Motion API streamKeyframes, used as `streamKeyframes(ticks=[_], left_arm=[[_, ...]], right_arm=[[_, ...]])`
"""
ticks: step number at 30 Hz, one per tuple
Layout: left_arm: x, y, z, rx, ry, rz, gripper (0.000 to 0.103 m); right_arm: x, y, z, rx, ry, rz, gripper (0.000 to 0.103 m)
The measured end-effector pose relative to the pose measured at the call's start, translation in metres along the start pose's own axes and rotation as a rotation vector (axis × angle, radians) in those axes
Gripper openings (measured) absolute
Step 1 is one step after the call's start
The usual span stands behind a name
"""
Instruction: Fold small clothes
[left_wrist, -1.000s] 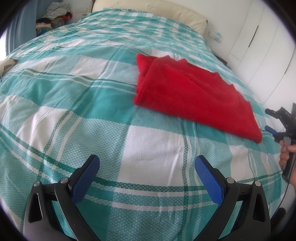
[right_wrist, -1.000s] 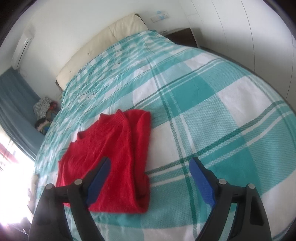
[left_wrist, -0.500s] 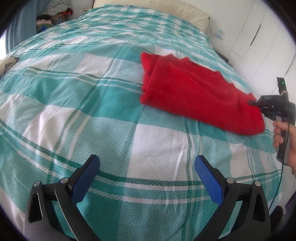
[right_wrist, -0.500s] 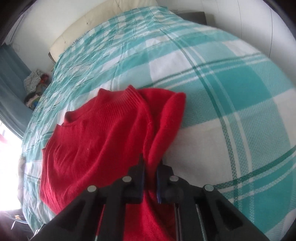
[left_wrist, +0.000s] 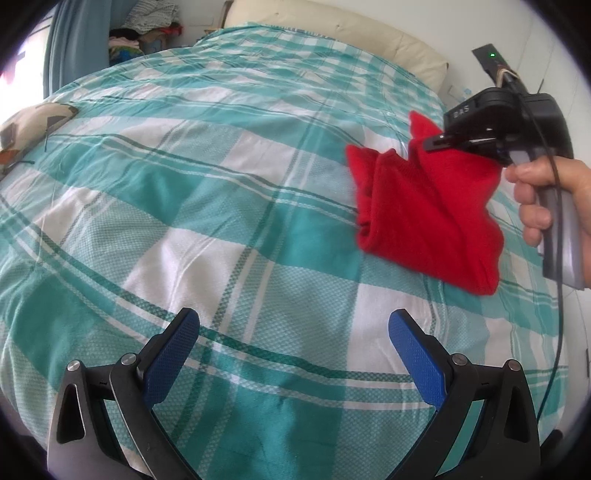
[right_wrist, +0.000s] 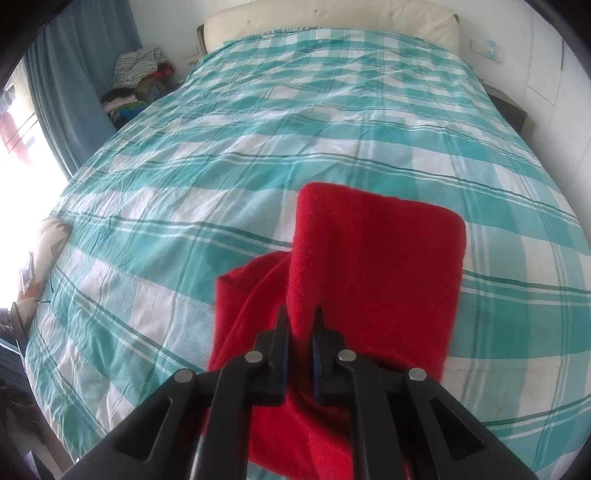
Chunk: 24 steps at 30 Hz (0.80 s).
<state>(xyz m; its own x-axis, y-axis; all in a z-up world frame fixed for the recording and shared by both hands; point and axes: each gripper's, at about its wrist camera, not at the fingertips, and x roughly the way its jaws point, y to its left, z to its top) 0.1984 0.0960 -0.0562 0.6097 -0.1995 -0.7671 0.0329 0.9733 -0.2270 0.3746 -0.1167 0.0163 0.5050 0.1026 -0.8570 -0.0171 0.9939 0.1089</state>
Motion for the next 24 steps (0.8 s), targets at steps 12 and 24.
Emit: streamKeyframes(ticks=[12, 24], left_arm=[[-0.002, 0.015, 0.005, -0.038, 0.008, 0.004, 0.102], [-0.003, 0.006, 0.001, -0.008, 0.007, 0.008, 0.102]], right_arm=[[0.008, -0.015, -0.015, 0.211, 0.058, 0.465, 0.048], [-0.024, 0.013, -0.086, -0.328, 0.032, 0.233, 0.072]])
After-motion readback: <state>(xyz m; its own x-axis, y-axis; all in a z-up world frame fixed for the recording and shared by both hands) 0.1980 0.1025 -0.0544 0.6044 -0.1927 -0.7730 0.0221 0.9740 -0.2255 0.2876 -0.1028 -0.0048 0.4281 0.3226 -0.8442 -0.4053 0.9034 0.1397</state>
